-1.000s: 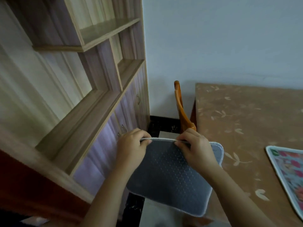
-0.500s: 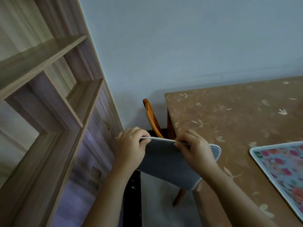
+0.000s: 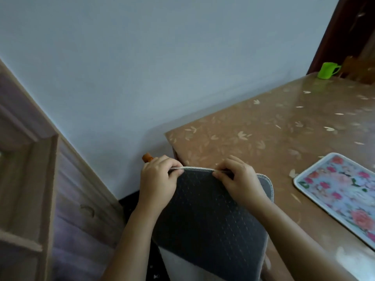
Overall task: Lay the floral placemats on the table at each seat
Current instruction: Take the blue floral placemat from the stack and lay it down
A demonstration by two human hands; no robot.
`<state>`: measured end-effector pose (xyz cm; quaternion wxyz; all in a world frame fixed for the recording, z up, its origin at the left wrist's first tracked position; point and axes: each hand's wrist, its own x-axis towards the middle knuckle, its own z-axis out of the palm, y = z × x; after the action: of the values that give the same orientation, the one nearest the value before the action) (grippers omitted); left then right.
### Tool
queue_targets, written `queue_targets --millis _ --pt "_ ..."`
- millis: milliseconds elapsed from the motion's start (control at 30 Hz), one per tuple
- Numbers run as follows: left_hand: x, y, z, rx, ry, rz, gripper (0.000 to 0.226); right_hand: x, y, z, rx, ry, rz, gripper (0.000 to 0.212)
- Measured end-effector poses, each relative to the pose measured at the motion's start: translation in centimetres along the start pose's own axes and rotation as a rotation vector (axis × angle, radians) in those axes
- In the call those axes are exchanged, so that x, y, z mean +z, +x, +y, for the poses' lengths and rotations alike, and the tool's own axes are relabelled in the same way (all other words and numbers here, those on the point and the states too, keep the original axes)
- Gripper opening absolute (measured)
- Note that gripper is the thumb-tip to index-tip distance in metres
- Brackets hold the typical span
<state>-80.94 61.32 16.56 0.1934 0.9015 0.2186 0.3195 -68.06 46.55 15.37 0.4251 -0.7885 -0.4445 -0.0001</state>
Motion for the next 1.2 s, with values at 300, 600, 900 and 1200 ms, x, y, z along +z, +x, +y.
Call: queue_targets --millis 300,600,900,1200 --pt "1.6 8.2 -4.8 0.143 -0.099 -0.067 0.011 2.6 5.3 -0.2 0.119 -0.052 0.14 0.01" --pt "5.6 17.4 -5.7 0.229 -0.19 -0.084 0.01 1.6 12.4 2.4 0.152 -0.161 0.249 0.007" --pt "12.7 28.8 -2.8 0.41 -0.293 -0.25 0.01 -2.4 19.2 8.6 0.283 -0.207 0.387 0.01" --pt "20.6 33.9 1.1 0.56 -0.442 -0.206 0.011 -5.9 21.7 14.0 0.386 -0.399 0.615 0.004"
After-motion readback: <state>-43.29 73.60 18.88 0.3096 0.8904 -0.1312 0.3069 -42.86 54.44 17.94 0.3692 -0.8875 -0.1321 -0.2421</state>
